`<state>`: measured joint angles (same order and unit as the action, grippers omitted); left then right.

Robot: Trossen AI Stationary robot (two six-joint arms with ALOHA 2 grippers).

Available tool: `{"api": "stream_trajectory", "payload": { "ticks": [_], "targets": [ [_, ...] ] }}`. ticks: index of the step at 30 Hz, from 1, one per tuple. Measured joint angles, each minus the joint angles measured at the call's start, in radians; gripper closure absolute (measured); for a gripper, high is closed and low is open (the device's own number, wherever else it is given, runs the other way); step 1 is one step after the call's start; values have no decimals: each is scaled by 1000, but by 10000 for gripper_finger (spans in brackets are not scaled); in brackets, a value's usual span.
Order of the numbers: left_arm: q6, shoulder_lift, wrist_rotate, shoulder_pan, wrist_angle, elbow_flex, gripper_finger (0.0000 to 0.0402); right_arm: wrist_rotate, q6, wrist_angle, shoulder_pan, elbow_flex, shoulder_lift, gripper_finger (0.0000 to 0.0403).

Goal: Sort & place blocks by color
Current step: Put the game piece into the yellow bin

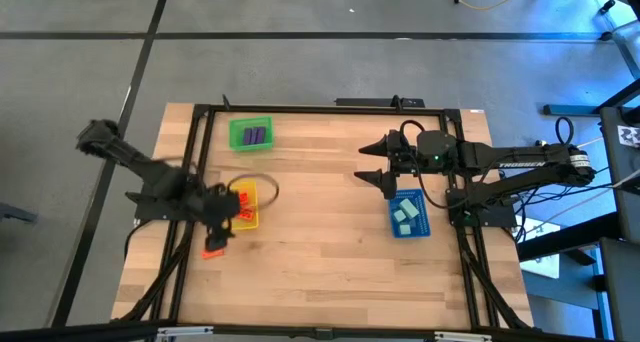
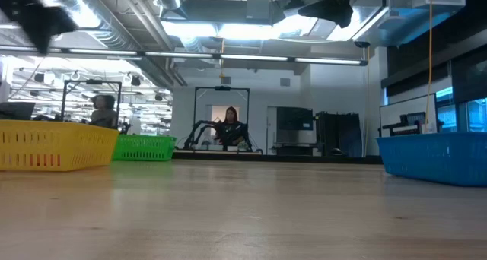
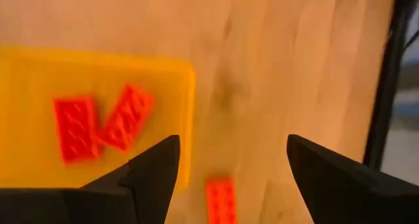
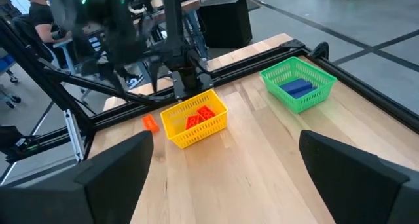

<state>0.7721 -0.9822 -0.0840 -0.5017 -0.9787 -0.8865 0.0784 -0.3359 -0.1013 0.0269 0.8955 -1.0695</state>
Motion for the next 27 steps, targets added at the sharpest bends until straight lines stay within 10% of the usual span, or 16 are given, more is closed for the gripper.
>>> {"api": "stream_trajectory", "payload": {
  "ticks": [12,27],
  "targets": [
    [407,-13,-34,-398,50,258,129,-1,1,-57,0,0,0,18],
    [503,-54,17,-435,260,419,129,0,1,-70,0,0,0,18]
  ]
}}
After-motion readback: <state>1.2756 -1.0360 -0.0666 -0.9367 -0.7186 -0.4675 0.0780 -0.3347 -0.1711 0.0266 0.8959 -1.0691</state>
